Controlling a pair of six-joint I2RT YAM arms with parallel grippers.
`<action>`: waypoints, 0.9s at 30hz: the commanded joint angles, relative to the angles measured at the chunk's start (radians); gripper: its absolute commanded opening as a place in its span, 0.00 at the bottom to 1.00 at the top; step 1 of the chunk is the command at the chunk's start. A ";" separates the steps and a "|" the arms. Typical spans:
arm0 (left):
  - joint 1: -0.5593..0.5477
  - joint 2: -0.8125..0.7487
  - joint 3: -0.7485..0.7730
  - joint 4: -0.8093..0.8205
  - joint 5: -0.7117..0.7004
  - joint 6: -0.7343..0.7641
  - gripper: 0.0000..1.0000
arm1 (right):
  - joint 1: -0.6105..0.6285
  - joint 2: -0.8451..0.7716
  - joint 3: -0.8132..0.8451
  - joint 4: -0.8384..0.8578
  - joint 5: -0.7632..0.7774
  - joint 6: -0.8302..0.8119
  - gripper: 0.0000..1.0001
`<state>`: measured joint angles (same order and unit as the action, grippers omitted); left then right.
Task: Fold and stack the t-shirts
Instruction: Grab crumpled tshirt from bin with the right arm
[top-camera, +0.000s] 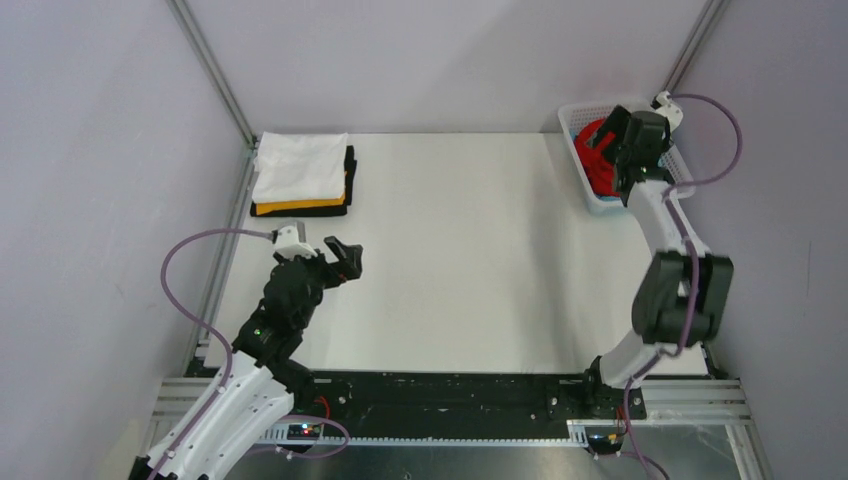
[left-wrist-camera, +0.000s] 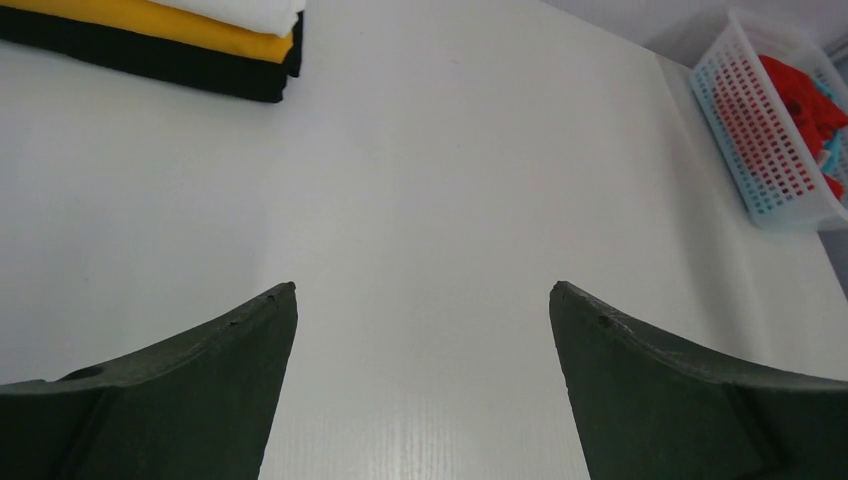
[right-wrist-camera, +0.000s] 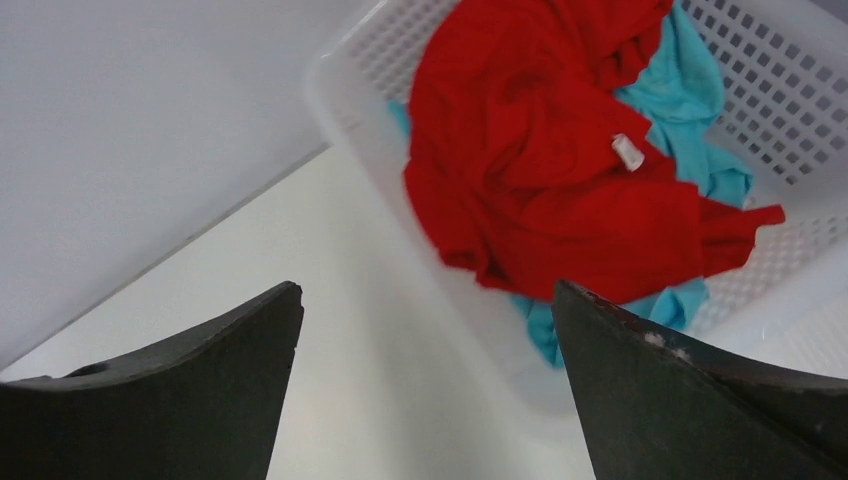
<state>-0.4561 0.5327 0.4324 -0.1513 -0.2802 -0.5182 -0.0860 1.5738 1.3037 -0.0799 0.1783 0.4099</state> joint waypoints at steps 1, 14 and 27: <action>0.000 0.007 0.029 0.024 -0.119 0.022 1.00 | -0.042 0.215 0.208 0.047 0.012 -0.022 0.99; 0.002 0.016 0.050 0.019 -0.312 0.001 1.00 | -0.078 0.699 0.626 -0.063 -0.082 0.021 0.92; 0.003 -0.042 0.037 0.018 -0.374 -0.009 1.00 | -0.080 0.820 0.673 -0.022 -0.109 0.119 0.71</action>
<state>-0.4557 0.5064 0.4339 -0.1513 -0.6079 -0.5171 -0.1631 2.3425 1.9118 -0.1337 0.0956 0.4782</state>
